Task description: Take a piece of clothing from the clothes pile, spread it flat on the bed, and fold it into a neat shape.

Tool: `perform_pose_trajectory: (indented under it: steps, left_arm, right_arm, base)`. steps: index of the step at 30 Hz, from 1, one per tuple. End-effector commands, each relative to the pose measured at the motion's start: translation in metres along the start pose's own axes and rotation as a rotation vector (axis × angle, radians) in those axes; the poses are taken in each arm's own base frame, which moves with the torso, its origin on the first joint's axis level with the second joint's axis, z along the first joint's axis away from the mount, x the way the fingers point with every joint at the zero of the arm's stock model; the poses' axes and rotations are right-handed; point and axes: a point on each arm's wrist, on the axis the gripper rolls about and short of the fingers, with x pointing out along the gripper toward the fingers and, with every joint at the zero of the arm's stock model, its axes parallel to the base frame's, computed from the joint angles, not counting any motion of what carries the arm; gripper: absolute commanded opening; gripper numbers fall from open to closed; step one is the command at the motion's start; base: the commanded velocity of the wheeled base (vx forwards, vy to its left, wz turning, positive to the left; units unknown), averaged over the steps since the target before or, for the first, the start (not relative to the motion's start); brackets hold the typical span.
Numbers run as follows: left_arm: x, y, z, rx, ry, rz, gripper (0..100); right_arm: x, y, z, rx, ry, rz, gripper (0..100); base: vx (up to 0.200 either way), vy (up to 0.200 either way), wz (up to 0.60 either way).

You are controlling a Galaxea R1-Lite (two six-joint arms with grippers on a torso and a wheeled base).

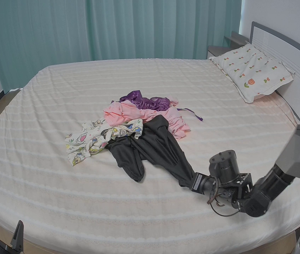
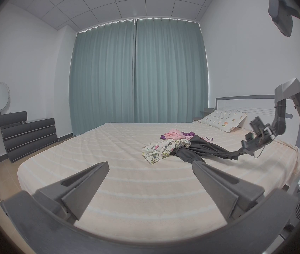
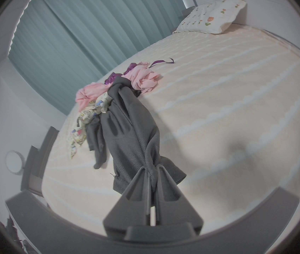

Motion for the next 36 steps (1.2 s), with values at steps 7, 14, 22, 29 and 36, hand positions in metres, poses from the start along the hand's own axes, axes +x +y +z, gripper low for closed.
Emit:
perform_pose_trajectory:
  steps: [7, 14, 22, 29, 36]
  left_arm:
    - [0.001, 0.000, -0.005, 0.026, 0.005, -0.021, 100]
    - [0.000, -0.002, -0.004, 0.065, -0.006, -0.072, 100]
    - [0.020, -0.005, 0.084, 0.003, 0.000, -0.211, 100]
    - [0.067, -0.013, 0.053, 0.036, 0.369, -0.407, 100]
    - [0.125, -0.041, 0.041, -0.088, 0.627, -0.512, 100]
  right_arm:
    - [-0.072, -0.024, -0.014, 0.174, -0.052, 0.234, 0]
    - [-0.079, -0.035, -0.021, 0.220, -0.044, 0.277, 0]
    - [-0.079, -0.037, -0.022, 0.227, -0.043, 0.285, 0]
    - [-0.079, -0.037, -0.021, 0.230, -0.046, 0.285, 0]
    - [-0.079, -0.038, -0.022, 0.229, -0.042, 0.282, 0]
  base:
    - [0.000, 0.000, 0.00]
    - [0.000, 0.000, 0.00]
    - [0.000, 0.000, 0.00]
    - [0.000, 0.000, 0.00]
    - [0.000, 0.000, 0.00]
